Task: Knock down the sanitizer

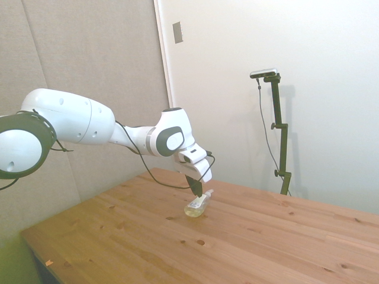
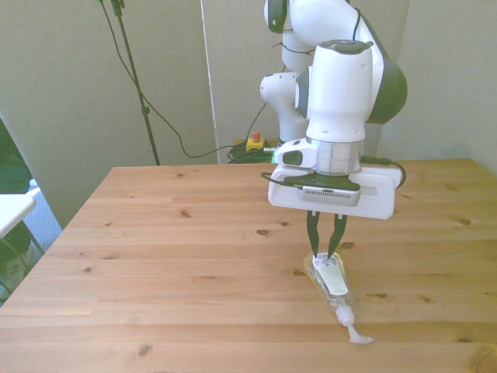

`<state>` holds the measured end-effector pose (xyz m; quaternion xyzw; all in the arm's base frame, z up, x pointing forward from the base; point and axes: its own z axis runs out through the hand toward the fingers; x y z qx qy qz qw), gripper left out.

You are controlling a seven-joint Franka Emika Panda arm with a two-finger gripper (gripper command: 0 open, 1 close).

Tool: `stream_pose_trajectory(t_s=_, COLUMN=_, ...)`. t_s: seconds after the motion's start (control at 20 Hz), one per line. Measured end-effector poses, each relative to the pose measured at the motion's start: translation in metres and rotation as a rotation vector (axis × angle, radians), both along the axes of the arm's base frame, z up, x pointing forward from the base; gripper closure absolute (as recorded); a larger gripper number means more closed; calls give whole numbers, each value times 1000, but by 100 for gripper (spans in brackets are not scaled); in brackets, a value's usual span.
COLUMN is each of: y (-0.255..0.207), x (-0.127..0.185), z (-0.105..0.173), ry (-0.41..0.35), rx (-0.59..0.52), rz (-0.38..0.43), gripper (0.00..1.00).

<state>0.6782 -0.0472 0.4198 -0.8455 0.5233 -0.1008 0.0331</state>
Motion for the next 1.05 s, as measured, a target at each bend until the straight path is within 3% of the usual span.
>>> stream_pose_trajectory(t_s=0.75, y=21, x=-91, z=12, ry=42, rx=32, rz=96, gripper=0)
stream_pose_trajectory(t_s=1.05, y=36, x=-126, z=13, ry=15, rx=45, rz=115, gripper=0)
